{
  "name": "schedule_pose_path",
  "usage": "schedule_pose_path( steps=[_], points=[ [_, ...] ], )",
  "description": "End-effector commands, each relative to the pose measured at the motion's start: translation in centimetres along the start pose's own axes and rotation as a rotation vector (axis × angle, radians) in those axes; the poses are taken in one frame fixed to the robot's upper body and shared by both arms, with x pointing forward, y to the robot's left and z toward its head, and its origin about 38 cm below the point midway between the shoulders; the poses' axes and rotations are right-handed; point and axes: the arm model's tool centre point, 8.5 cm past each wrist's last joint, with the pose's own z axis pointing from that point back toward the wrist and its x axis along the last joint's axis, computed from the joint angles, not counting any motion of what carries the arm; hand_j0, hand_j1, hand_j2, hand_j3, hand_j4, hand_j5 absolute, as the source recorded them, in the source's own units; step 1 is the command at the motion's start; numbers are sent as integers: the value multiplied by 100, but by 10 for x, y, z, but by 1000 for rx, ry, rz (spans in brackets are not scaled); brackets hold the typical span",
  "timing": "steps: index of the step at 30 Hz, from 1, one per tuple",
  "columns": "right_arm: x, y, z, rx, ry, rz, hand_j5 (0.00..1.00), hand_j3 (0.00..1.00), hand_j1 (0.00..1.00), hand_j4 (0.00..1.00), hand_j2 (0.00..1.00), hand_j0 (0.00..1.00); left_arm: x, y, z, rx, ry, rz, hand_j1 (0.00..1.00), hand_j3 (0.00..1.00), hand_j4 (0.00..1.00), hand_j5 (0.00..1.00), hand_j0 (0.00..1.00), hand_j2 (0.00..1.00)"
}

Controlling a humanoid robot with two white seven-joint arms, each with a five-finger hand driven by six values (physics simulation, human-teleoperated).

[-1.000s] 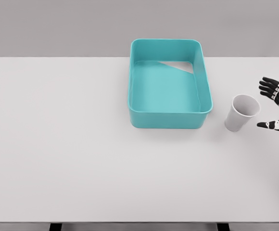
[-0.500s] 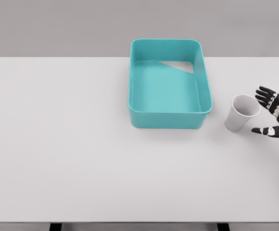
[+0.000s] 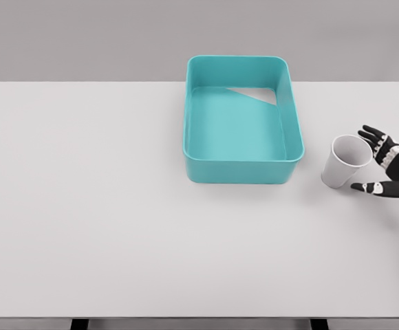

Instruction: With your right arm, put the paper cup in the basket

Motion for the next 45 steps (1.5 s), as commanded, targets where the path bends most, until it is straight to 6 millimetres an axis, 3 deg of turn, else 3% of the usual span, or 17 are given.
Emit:
schedule_pose_path(
  steps=[1, 45],
  points=[
    [-3, 5, -3, 3, -5, -16, 100, 100, 100, 100, 100, 100, 0, 0, 0, 0, 0, 1, 100, 100, 100, 100, 100, 100],
    [-12, 30, -22, 36, -9, -15, 99, 99, 99, 99, 99, 99, 0, 0, 0, 0, 0, 1, 100, 100, 100, 100, 100, 100]
  ],
)
